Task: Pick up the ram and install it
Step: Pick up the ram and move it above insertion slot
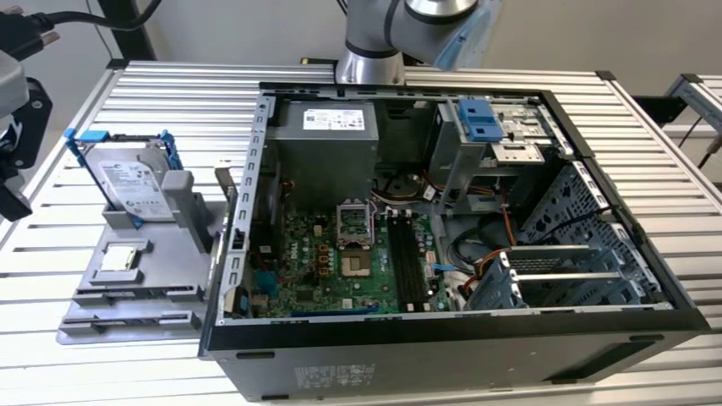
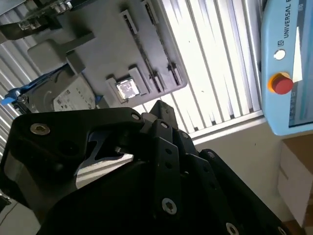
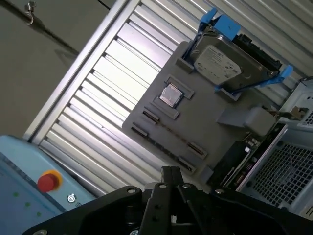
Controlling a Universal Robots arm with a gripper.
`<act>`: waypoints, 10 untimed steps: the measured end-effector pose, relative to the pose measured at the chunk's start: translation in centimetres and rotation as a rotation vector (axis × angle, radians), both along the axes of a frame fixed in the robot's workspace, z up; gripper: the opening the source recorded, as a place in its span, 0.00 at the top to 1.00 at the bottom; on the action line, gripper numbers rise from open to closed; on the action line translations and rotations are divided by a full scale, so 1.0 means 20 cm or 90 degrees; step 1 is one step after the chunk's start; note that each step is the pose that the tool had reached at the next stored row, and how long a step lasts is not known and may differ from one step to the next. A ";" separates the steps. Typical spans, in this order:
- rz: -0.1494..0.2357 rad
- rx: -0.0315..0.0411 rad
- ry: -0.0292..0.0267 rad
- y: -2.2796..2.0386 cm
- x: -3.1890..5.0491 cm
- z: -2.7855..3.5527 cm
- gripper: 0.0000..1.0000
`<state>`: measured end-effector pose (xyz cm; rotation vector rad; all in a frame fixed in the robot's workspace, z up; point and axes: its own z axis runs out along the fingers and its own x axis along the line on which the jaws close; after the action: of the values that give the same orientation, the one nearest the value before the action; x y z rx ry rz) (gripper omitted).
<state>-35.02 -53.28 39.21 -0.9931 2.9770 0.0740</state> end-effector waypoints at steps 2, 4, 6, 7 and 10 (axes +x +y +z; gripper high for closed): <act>0.024 0.0000 0.0000 0.000 0.000 0.000 1.00; 0.048 0.0000 0.0000 0.000 0.000 0.000 1.00; 0.070 0.0000 0.0000 0.000 0.000 0.000 1.00; 0.082 0.0000 0.0000 0.000 0.000 0.000 1.00; 0.117 -0.0001 0.0000 0.000 0.000 0.000 1.00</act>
<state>-35.01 -53.28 39.21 -1.2644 2.8770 0.0739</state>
